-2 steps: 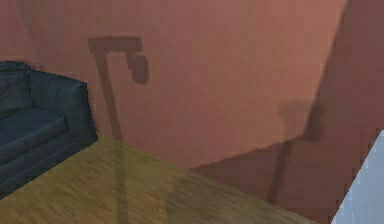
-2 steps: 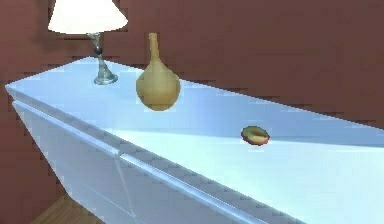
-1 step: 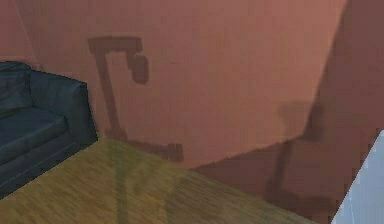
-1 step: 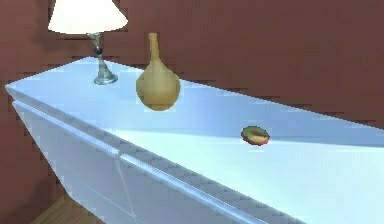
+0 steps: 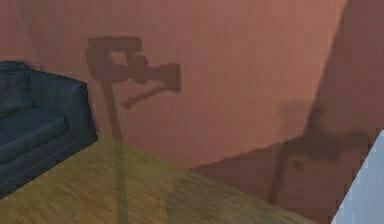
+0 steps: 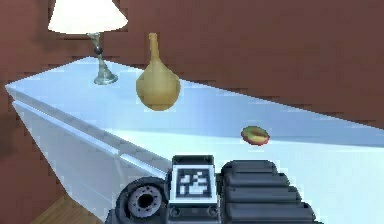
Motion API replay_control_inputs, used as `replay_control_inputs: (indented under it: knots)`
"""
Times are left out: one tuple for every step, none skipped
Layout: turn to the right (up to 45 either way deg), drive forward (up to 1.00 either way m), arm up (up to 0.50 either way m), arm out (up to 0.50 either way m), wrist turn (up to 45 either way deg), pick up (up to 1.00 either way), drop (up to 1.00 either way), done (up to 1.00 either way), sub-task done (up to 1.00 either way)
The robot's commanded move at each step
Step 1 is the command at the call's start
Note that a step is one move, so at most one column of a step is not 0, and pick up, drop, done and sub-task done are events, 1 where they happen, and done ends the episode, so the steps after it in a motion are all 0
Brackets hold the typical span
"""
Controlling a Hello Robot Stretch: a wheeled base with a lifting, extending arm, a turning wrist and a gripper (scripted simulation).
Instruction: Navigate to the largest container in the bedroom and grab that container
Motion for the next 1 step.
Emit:
replay_control_inputs:
  knots:
    - [0.0,0.0,0.0,0.38,0.0,0.0,0.0,0.0,0.0]
